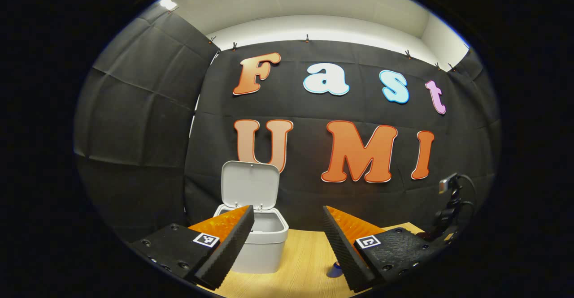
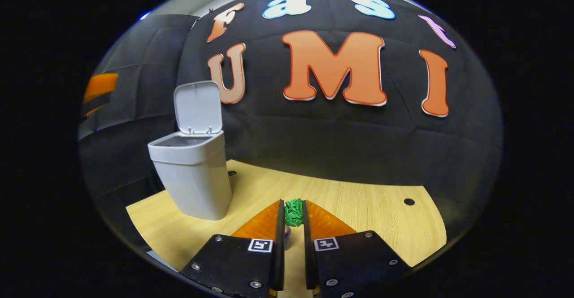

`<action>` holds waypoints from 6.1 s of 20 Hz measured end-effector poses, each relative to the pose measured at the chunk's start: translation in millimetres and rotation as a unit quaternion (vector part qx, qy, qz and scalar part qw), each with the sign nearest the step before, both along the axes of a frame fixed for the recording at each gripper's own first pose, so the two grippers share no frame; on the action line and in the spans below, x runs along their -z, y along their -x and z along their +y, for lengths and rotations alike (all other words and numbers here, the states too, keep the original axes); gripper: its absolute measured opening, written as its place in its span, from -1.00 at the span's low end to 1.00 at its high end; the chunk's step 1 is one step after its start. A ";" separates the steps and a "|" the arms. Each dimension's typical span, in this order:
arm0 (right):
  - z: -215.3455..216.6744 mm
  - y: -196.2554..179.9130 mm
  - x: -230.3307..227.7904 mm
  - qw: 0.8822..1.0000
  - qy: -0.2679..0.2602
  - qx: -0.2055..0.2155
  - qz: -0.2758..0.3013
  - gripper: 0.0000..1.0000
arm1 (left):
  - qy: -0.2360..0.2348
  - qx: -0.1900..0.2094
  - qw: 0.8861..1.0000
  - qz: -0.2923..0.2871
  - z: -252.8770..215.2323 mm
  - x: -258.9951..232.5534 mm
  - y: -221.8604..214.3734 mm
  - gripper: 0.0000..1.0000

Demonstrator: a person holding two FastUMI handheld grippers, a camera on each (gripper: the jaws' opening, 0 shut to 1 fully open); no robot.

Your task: Press the lid of the desktop garbage bin to open it, pick up the crumpled paper on the desktop and throw it into the bin, then pick up the pop can on the desktop and drop it into the bin, and finally close the garbage bin lid.

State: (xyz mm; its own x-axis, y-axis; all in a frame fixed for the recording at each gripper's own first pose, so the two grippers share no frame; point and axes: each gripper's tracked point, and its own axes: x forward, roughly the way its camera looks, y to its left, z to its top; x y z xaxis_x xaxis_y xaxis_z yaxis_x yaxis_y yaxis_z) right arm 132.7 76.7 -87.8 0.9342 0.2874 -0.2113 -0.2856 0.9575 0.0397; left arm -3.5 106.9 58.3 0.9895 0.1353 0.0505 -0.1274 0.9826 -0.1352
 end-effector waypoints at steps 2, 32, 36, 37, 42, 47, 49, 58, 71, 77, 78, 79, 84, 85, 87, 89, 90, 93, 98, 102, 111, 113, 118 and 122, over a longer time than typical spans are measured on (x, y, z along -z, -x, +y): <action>16.5 -0.2 -25.4 1.000 -0.008 -0.017 -0.015 -0.63 | 0.005 -0.015 1.000 0.000 13.7 2.2 3.7 0.89; 318.5 -113.4 -71.4 0.981 -0.025 -0.186 -0.037 -0.02 | 0.013 -0.185 0.982 0.035 174.3 52.0 85.3 0.84; 302.5 -106.1 -67.1 0.982 -0.036 -0.186 -0.030 0.96 | 0.018 -0.163 0.986 0.039 160.2 57.8 69.5 0.84; 294.2 -103.8 -67.6 0.982 -0.038 -0.180 -0.034 0.88 | 0.018 -0.154 0.987 0.041 152.6 59.0 64.3 0.86; 222.4 -85.7 -69.1 0.988 -0.036 -0.143 -0.048 0.88 | 0.006 -0.102 0.994 0.045 112.9 63.9 34.9 0.88; 133.0 -56.4 -72.9 0.993 -0.013 -0.088 -0.075 0.88 | 0.003 -0.040 0.998 0.052 64.0 75.3 1.1 0.88; 95.4 -43.7 -76.6 0.995 -0.009 -0.059 -0.083 0.88 | -0.002 -0.012 0.999 0.053 39.0 78.3 -11.3 0.88; -34.1 30.4 -28.6 0.999 -0.004 0.043 -0.023 0.87 | -0.017 0.104 0.992 0.068 -67.6 115.5 -54.7 0.89; -117.6 68.4 -23.3 0.989 0.033 0.145 -0.005 0.88 | -0.051 0.221 0.959 0.170 -185.3 280.3 -88.6 0.90; -140.0 83.2 -23.5 0.982 0.056 0.178 0.008 0.87 | -0.082 0.246 0.937 0.235 -219.1 367.1 -116.1 0.92; -143.2 85.3 -24.2 0.981 0.060 0.184 0.009 0.88 | -0.084 0.247 0.933 0.247 -221.5 379.5 -121.8 0.94; -146.6 87.8 -24.1 0.980 0.064 0.190 0.011 0.88 | -0.083 0.249 0.931 0.254 -224.6 391.5 -127.3 0.94; -160.4 98.0 -26.6 0.974 0.075 0.215 0.016 0.87 | -0.087 0.260 0.922 0.274 -245.1 422.4 -155.1 0.94; -162.5 98.1 -26.0 0.972 0.075 0.220 0.018 0.87 | -0.087 0.265 0.921 0.274 -249.4 423.5 -158.4 0.94; -166.6 100.8 -24.3 0.971 0.075 0.228 0.023 0.87 | -0.095 0.272 0.917 0.275 -255.6 428.3 -165.9 0.94; -168.6 102.7 -24.7 0.969 0.074 0.235 0.024 0.87 | -0.095 0.279 0.914 0.278 -259.4 433.5 -168.0 0.93; -169.0 102.7 -24.7 0.969 0.073 0.236 0.024 0.87 | -0.093 0.281 0.914 0.278 -259.4 431.7 -168.2 0.84; -166.9 101.9 -21.8 0.969 0.071 0.234 0.026 0.87 | -0.095 0.288 0.911 0.281 -262.1 427.2 -163.6 0.69; -152.2 95.9 -21.6 0.975 0.060 0.214 0.020 0.87 | -0.095 0.275 0.923 0.252 -246.4 376.6 -158.2 0.68; -137.2 83.8 -21.1 0.981 0.038 0.189 0.010 0.87 | -0.092 0.245 0.940 0.219 -211.1 315.2 -147.8 0.67; -112.6 63.5 -18.5 0.991 0.012 0.133 -0.015 0.88 | -0.065 0.120 0.975 0.176 -108.8 205.7 -98.1 0.65; -107.0 59.7 -19.8 0.992 0.007 0.124 -0.021 0.88 | -0.069 0.090 0.981 0.157 -86.9 178.3 -88.7 0.65; -95.2 49.2 -19.6 0.994 -0.003 0.104 -0.023 0.88 | -0.064 0.021 0.988 0.135 -31.6 124.6 -70.3 0.63; -92.2 43.8 -23.1 0.995 -0.001 0.098 -0.032 0.88 | -0.021 -0.006 0.991 0.135 -1.0 106.7 -80.4 0.63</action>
